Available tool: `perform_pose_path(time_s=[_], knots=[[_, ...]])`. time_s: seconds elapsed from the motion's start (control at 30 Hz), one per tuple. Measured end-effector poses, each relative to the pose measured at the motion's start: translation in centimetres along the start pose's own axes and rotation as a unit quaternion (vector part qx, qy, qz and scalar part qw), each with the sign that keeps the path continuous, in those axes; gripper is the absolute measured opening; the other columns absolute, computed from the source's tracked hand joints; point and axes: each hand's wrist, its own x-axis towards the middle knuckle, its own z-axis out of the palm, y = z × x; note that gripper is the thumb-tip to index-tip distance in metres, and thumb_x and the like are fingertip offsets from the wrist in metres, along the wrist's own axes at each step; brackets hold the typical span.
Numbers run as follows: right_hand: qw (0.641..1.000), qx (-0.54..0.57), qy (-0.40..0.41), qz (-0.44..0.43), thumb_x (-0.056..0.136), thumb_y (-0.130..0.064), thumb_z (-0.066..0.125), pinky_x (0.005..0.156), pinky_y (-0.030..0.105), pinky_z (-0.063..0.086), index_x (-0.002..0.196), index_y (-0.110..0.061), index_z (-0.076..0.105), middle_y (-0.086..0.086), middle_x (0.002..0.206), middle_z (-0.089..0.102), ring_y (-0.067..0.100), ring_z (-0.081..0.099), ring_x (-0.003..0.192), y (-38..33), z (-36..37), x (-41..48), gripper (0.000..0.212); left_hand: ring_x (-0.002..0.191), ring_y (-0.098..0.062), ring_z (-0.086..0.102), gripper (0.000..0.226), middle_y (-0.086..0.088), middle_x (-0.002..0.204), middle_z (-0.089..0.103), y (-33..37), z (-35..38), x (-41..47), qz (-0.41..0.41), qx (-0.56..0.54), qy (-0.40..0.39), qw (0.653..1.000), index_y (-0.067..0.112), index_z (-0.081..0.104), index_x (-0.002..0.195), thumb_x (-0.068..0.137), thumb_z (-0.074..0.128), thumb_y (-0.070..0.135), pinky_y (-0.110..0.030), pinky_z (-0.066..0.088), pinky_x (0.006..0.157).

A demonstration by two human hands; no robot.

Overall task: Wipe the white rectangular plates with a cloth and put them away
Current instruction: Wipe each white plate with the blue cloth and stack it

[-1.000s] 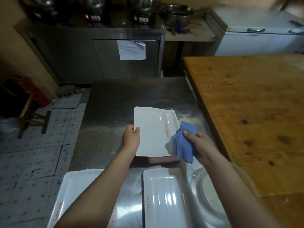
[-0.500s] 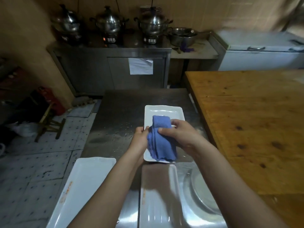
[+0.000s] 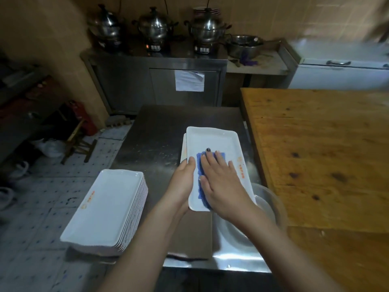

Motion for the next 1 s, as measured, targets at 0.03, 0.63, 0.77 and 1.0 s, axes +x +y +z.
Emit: perform_pose_path(time_s=[0.03,0.63,0.77,1.0], knots=[[1.0,0.014,-0.004,-0.02,0.101,-0.033,0.02,0.115,0.036,-0.005,0.152,-0.021,0.005,-0.005,0.16,-0.002,0.015,-0.009,0.146,-0.2,0.0,-0.1,0.054,0.084,-0.006,0.066,0.025,0.005,0.099,0.067,-0.3,0.3,-0.5,0.013,0.001,0.01,1.0,0.027,0.058,0.107,0.101,0.035,0.033,-0.02,0.052,0.068],[0.994,0.037,-0.016,-0.101,0.103,-0.022,0.026,0.119,0.03,-0.001,0.152,-0.018,0.01,-0.004,0.16,0.002,0.014,-0.005,0.147,-4.3,-1.3,0.9,0.051,0.081,-0.008,0.064,0.039,0.006,0.092,0.068,0.8,-3.7,-3.0,0.012,0.053,0.032,0.998,0.025,0.062,0.111,0.099,0.031,0.045,-0.016,0.05,0.057],[0.998,-0.032,0.017,-0.058,0.103,-0.028,0.023,0.115,0.032,-0.005,0.152,-0.023,0.007,-0.008,0.16,0.0,0.012,-0.009,0.146,-4.9,-1.7,5.3,0.052,0.075,-0.005,0.065,0.038,0.012,0.082,0.068,1.1,-5.5,-2.8,0.009,0.071,0.023,0.997,0.028,0.063,0.103,0.097,0.032,0.049,-0.019,0.048,0.053],[0.985,-0.14,0.01,0.104,0.101,-0.042,0.008,0.114,0.041,-0.011,0.152,-0.026,-0.002,-0.008,0.159,-0.01,0.015,-0.015,0.145,-3.1,-0.7,4.6,0.054,0.072,-0.016,0.07,0.034,0.005,0.079,0.072,2.0,-9.0,-2.0,0.017,0.061,0.035,0.997,0.024,0.065,0.086,0.098,0.039,0.042,-0.024,0.053,0.059]])
